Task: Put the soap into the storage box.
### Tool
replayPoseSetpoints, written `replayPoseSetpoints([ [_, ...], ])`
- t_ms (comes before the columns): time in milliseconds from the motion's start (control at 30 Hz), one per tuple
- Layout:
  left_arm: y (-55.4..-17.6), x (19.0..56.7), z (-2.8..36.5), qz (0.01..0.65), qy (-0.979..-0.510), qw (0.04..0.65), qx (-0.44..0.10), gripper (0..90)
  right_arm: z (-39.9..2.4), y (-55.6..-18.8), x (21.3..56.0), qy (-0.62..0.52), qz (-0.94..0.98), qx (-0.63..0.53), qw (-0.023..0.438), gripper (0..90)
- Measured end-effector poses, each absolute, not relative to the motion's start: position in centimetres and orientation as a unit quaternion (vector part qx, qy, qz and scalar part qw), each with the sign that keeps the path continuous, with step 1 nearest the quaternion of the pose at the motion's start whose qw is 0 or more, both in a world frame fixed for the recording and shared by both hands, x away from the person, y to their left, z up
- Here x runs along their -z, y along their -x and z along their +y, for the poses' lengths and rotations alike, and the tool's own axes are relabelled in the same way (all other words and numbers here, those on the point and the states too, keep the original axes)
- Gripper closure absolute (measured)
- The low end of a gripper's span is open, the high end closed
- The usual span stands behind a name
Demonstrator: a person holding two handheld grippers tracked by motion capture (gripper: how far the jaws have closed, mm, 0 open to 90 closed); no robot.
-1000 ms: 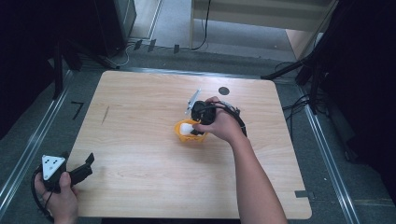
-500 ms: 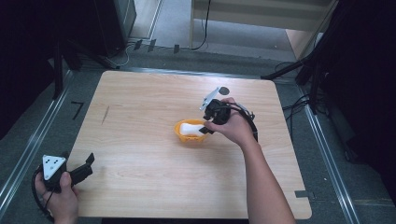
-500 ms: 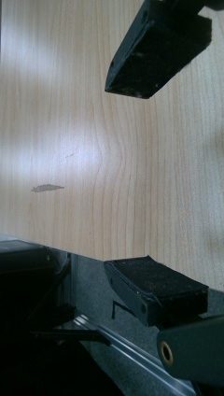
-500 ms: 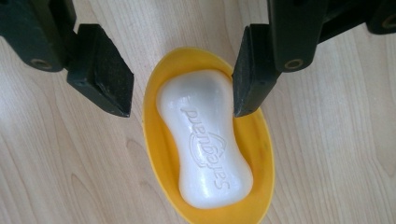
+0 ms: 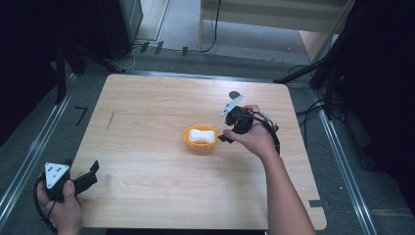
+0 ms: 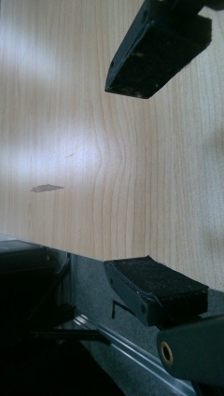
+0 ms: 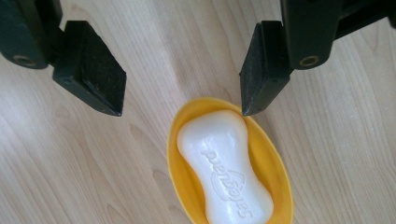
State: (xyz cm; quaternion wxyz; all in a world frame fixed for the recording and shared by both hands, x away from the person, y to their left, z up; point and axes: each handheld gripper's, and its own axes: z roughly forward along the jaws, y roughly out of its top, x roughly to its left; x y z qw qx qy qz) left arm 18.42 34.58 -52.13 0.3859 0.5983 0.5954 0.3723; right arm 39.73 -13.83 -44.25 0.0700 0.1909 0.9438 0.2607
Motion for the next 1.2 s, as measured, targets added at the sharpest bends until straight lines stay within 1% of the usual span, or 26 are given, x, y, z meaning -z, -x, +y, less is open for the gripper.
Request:
replayPoseSetpoints([
  [100, -18.4, 52.1, 34.6, 0.595, -0.598, 0.386, -0.373, 13.1, -14.7, -39.5, 44.5, -0.21, 0.939, -0.262, 0.072, 28.2],
  [133, -18.4, 52.1, 34.6, 0.595, -0.598, 0.385, -0.373, 13.1, -15.5, -39.3, 44.8, -0.226, 0.935, -0.263, 0.072, 25.6],
  [200, -18.4, 52.1, 34.5, 0.595, -0.599, 0.385, -0.373, 13.1, -15.7, -39.2, 44.9, -0.232, 0.934, -0.263, 0.07, 24.4],
  [233, -18.4, 52.1, 34.5, 0.595, -0.599, 0.385, -0.373, 13.1, -16.2, -38.9, 45.2, -0.244, 0.932, -0.26, 0.072, 21.5],
  [267, -18.4, 52.1, 34.5, 0.595, -0.599, 0.385, -0.373, 13.2, -16.2, -38.9, 45.2, -0.244, 0.932, -0.26, 0.072, 21.5],
  [300, -18.4, 52.1, 34.5, 0.595, -0.599, 0.384, -0.373, 13.2, -16.8, -38.8, 45.5, -0.248, 0.93, -0.262, 0.074, 18.8],
  [400, -18.4, 52.1, 34.5, 0.595, -0.599, 0.385, -0.374, 13.2, -17.2, -38.4, 45.7, -0.259, 0.927, -0.261, 0.072, 17.1],
  [433, -18.4, 52.1, 34.5, 0.595, -0.598, 0.385, -0.375, 13.1, -17.6, -38.2, 46.0, -0.264, 0.927, -0.256, 0.071, 13.7],
  [600, -18.4, 52.1, 34.5, 0.595, -0.599, 0.384, -0.375, 13.1, -18.5, -37.6, 46.5, -0.28, 0.921, -0.258, 0.088, 12.6],
  [700, -18.4, 52.1, 34.5, 0.595, -0.599, 0.384, -0.375, 13.2, -19.3, -37.1, 47.1, -0.292, 0.917, -0.256, 0.091, 7.3],
  [733, -18.4, 52.1, 34.5, 0.595, -0.599, 0.384, -0.375, 13.2, -19.3, -37.1, 47.1, -0.292, 0.917, -0.256, 0.091, 7.3],
  [833, -18.4, 52.1, 34.5, 0.594, -0.599, 0.384, -0.375, 13.1, -19.9, -36.4, 47.7, -0.3, 0.914, -0.256, 0.093, 2.6],
  [933, -18.4, 52.1, 34.5, 0.594, -0.6, 0.383, -0.375, 13.2, -20.3, -36.1, 48.0, -0.301, 0.913, -0.258, 0.093, 2.2],
  [967, -18.4, 52.1, 34.5, 0.594, -0.599, 0.383, -0.376, 13.2, -20.6, -35.7, 48.3, -0.306, 0.912, -0.257, 0.093, 0.5],
  [1133, -18.4, 52.1, 34.5, 0.593, -0.6, 0.383, -0.377, 13.2, -21.4, -35.1, 48.7, -0.315, 0.908, -0.258, 0.095, 0.0],
  [1167, -18.4, 52.1, 34.5, 0.593, -0.6, 0.383, -0.377, 13.2, -22.0, -34.6, 48.9, -0.323, 0.903, -0.257, 0.114, 0.0],
  [1200, -18.4, 52.1, 34.5, 0.593, -0.6, 0.383, -0.377, 13.2, -22.0, -34.6, 48.9, -0.323, 0.903, -0.257, 0.114, 0.0],
])
